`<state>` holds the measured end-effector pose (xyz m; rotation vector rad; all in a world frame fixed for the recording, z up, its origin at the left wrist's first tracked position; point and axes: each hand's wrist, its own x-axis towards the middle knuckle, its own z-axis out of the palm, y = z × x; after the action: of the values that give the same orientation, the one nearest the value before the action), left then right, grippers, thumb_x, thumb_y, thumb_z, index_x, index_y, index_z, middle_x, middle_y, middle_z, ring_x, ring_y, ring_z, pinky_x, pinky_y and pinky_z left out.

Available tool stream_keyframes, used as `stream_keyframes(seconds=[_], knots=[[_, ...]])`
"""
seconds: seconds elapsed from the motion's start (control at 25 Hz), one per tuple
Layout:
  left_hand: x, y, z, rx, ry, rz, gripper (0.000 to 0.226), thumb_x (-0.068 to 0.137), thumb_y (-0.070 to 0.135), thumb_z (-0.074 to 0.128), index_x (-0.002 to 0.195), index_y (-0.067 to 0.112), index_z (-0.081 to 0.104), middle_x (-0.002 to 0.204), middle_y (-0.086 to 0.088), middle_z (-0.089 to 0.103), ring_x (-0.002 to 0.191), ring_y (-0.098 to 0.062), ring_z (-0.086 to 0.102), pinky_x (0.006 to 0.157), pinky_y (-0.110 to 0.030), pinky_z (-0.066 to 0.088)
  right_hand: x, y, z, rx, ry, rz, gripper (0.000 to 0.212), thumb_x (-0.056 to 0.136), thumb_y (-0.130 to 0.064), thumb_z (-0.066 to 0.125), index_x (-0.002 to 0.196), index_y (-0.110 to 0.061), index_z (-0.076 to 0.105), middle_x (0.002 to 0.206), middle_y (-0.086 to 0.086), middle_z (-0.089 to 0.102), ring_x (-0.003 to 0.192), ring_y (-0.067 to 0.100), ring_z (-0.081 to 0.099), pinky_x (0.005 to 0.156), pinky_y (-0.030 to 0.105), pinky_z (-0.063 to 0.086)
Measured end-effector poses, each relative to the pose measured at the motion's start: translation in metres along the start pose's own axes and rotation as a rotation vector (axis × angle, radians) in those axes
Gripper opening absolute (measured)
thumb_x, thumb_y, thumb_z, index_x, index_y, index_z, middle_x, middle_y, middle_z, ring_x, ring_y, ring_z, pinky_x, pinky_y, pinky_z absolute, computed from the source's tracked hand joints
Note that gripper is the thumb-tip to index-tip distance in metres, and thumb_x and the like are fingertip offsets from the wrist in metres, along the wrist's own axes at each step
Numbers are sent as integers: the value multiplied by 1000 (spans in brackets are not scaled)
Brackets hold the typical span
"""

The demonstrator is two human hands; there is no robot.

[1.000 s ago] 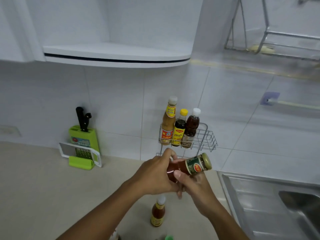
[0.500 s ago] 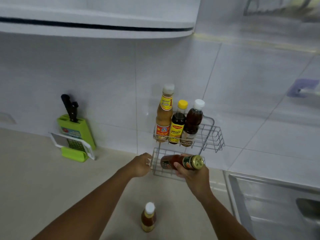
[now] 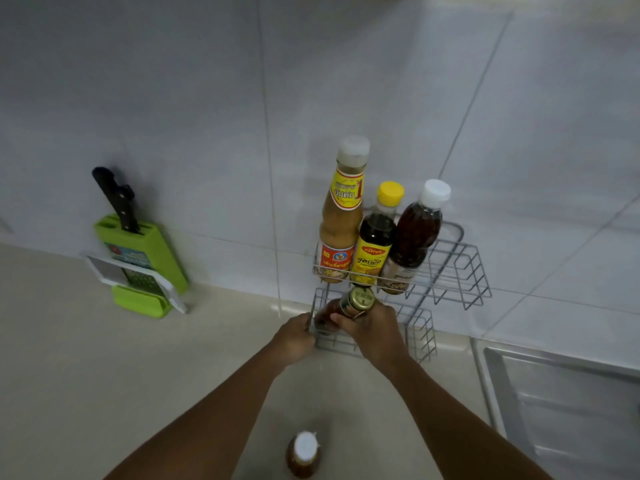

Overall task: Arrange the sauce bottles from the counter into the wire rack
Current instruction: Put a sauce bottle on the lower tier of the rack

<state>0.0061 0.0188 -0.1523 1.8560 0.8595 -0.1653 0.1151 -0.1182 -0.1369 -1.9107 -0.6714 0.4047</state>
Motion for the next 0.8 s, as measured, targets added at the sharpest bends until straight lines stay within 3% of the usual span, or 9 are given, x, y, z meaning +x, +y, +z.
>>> stream_keyframes(seconds=[0.08, 0.16, 0.28, 0.44, 0.6, 0.72, 0.8], knots=[[1, -1, -1, -21, -6, -10, 59, 65, 21, 43, 118, 19, 70, 118, -4, 72, 110, -24, 65, 89, -32, 49, 8, -3, 2, -92, -40, -29, 25, 78, -10, 87, 93, -20, 69, 81, -17, 72, 72, -9, 70, 66, 7, 51], [-2, 0, -3, -28, -22, -10, 55, 70, 24, 46, 120, 23, 69, 120, -2, 71, 110, -23, 65, 91, -31, 49, 14, -9, 3, -186, -74, -49, 28, 80, -19, 86, 102, -12, 69, 85, -7, 74, 73, 2, 71, 65, 14, 53], [-2, -4, -3, -3, -43, -14, 54, 77, 15, 46, 127, 26, 64, 123, -2, 70, 113, -25, 64, 100, -39, 50, 22, -11, 8, -250, -131, -44, 36, 81, -25, 85, 111, -11, 72, 100, 2, 76, 86, 18, 73, 79, 34, 62], [2, -9, -2, 18, -51, -9, 56, 81, 10, 44, 132, 29, 59, 126, -3, 68, 114, -25, 63, 102, -42, 51, 28, -13, 15, -253, -188, -74, 46, 80, -22, 86, 121, -13, 67, 113, -2, 71, 106, 15, 66, 94, 33, 56], [0, -8, -1, 11, -60, -7, 62, 85, -1, 38, 141, 23, 49, 133, -5, 63, 121, -27, 58, 104, -39, 47, 30, -13, 22, -309, -197, -85, 53, 81, -27, 85, 127, -11, 64, 121, 4, 72, 111, 19, 66, 95, 34, 55], [1, -11, -1, 3, -74, -10, 55, 87, 1, 40, 137, 19, 55, 133, -9, 64, 121, -28, 59, 106, -43, 47, 28, -12, 22, -358, -175, -64, 59, 79, -32, 86, 129, -13, 61, 127, 5, 71, 117, 22, 66, 99, 39, 55], [-3, -10, -7, -12, -77, -32, 53, 91, 0, 43, 141, 13, 51, 141, -13, 57, 129, -30, 54, 102, -35, 45, 24, -12, 20, -330, -191, -32, 62, 78, -30, 86, 132, -14, 59, 132, 5, 69, 123, 22, 63, 102, 37, 51]])
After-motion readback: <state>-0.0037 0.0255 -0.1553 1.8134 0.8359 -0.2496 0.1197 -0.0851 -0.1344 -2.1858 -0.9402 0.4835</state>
